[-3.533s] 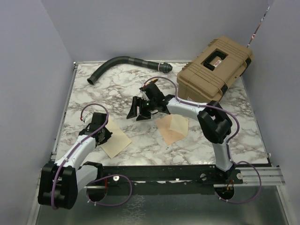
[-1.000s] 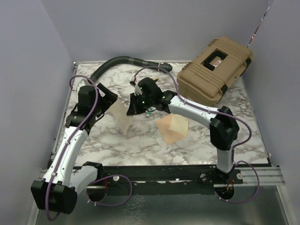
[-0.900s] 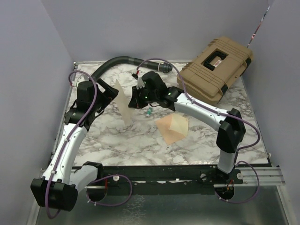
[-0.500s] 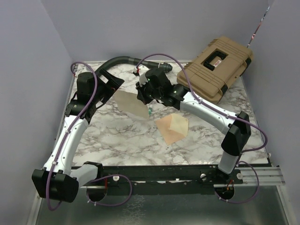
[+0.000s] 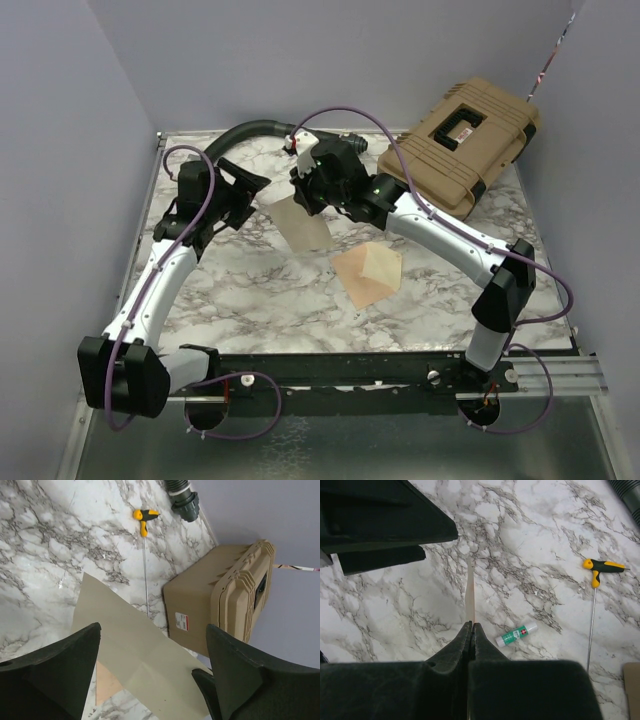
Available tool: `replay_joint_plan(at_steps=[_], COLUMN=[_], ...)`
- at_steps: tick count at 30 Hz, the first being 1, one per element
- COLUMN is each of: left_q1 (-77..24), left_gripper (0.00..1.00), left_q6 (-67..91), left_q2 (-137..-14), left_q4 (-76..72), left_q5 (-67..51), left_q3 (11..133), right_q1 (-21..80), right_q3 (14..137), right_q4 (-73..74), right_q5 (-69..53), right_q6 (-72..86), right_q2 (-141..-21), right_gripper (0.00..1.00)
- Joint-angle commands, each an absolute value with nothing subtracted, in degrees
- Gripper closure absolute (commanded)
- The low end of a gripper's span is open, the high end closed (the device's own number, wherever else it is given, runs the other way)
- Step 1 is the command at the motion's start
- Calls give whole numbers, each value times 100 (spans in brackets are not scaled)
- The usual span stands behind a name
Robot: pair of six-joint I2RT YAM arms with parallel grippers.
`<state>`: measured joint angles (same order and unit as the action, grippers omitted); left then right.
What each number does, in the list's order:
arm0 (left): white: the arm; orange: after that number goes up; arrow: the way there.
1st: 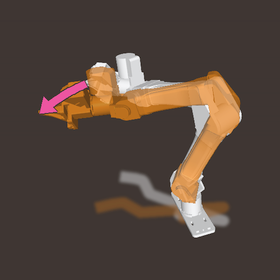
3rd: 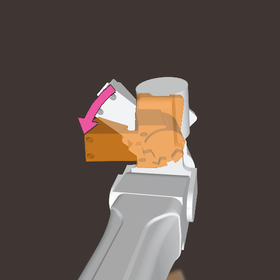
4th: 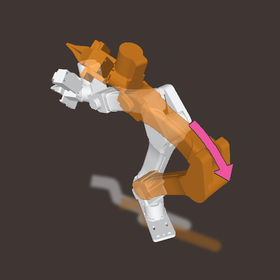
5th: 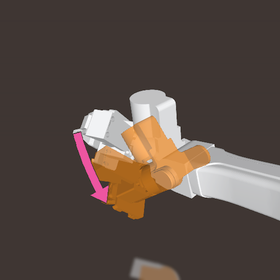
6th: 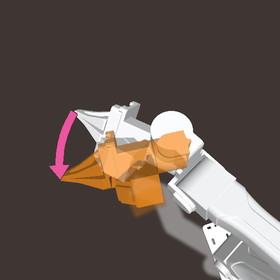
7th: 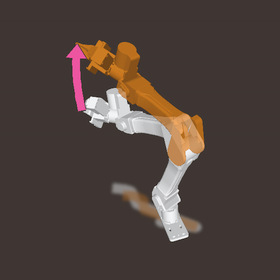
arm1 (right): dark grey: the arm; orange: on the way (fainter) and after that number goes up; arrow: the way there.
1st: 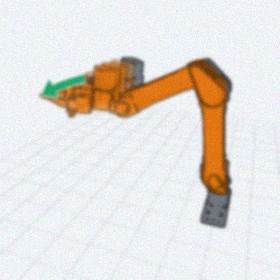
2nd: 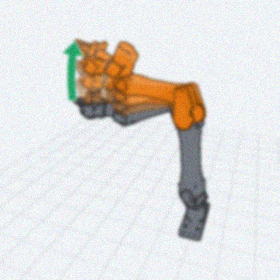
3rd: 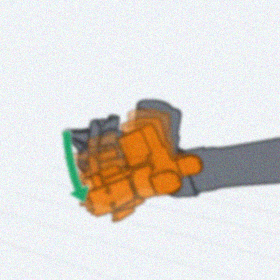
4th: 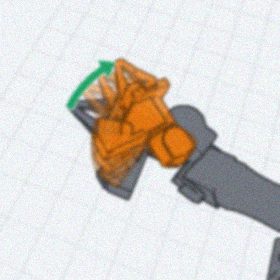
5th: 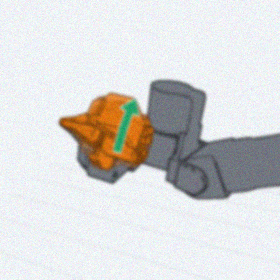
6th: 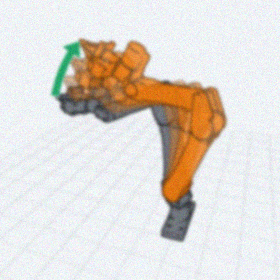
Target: Place the letter into the envelope and seal it
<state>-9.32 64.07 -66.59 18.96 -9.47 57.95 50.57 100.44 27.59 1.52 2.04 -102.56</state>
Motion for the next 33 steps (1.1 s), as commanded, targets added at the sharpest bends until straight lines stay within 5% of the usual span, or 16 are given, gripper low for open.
replay_joint_plan(at_steps=[1,15,27,29,33], left_q1=[-920,-915,-916,-915,-914], left_gripper=[13,12,60,60,41], left_q6=[7042,8706,8816,8843,8990], left_q2=[-6849,-7143,-7179,-7197,-7198], left_q4=[1828,1554,1378,1363,1308], left_q5=[-1515,-2539,-2513,-2572,-2688], left_q3=[5738,5047,4710,4703,4711], right_q1=[5080,5082,5087,5087,5089], right_q3=[10012,9229,8908,8867,8799], right_q4=[2596,1310,1112,1118,1073], right_q5=[196,-717,-1069,-1158,-1254], right_q6=[123,-404,-632,-650,-664], right_q2=[-10253,-9872,-9645,-9626,-9600], right_gripper=[100,100,100,100,100])
